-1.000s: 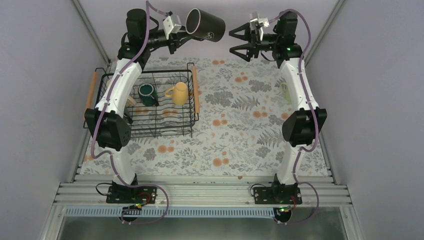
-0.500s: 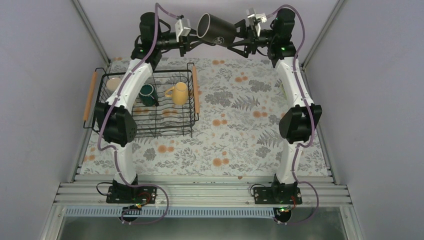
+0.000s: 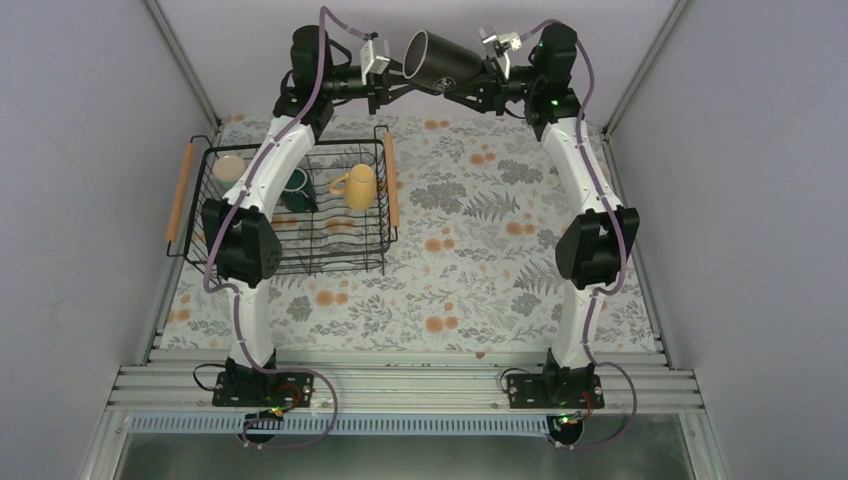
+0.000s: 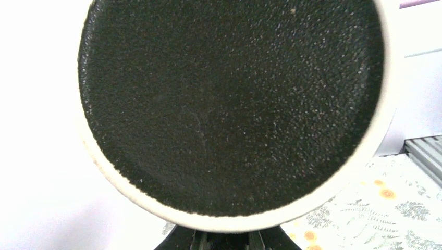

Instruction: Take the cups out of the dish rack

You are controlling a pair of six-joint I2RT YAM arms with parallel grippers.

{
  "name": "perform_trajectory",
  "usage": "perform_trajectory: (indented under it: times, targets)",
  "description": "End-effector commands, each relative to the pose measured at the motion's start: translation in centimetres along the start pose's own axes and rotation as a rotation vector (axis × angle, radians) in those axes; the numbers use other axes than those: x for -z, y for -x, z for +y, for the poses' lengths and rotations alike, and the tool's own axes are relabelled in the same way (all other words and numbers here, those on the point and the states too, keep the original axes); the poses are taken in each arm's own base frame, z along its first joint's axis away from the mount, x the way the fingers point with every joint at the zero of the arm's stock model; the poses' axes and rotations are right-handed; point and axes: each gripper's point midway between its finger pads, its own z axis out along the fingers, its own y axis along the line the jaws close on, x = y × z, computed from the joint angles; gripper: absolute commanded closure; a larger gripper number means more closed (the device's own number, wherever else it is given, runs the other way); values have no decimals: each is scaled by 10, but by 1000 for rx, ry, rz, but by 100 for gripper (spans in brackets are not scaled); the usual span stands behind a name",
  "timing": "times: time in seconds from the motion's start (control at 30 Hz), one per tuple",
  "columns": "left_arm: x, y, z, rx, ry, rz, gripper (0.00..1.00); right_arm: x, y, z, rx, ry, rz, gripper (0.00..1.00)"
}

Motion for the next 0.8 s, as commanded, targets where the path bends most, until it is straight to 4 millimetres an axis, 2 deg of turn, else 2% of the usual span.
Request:
perform_trajectory:
  times: [0.0, 0.1, 0.17, 0.23, 0.33, 0.47, 0.53, 0.63, 0.77]
  targets:
    - [-2, 33, -13, -88, -57, -58, 98, -6, 31, 32, 105, 18, -4, 77]
    - [-1, 30, -16, -84, -68, -52, 97, -6, 35, 35, 113, 12, -7, 89]
    - [-1, 28, -18, -82, -71, -44, 95, -5, 38, 39, 121, 12, -7, 92]
    - [0, 28, -19, -82, -64, -31, 83, -5, 41, 44, 137, 7, -8, 96]
    - [5, 23, -19, -106, -43, 13, 72, 0, 44, 46, 155, -32, -11, 97]
    - [27, 25, -10, -135, 18, 61, 45, 15, 45, 30, 146, -171, -2, 97]
    - [41, 29, -5, -154, 62, 84, 33, 26, 43, 11, 149, -285, 27, 97]
    - [65, 41, 4, -199, 143, 108, 27, 47, 32, -29, 166, -508, 106, 97]
    - [87, 56, 8, -259, 247, 162, 21, 87, -5, -89, 155, -824, 256, 97]
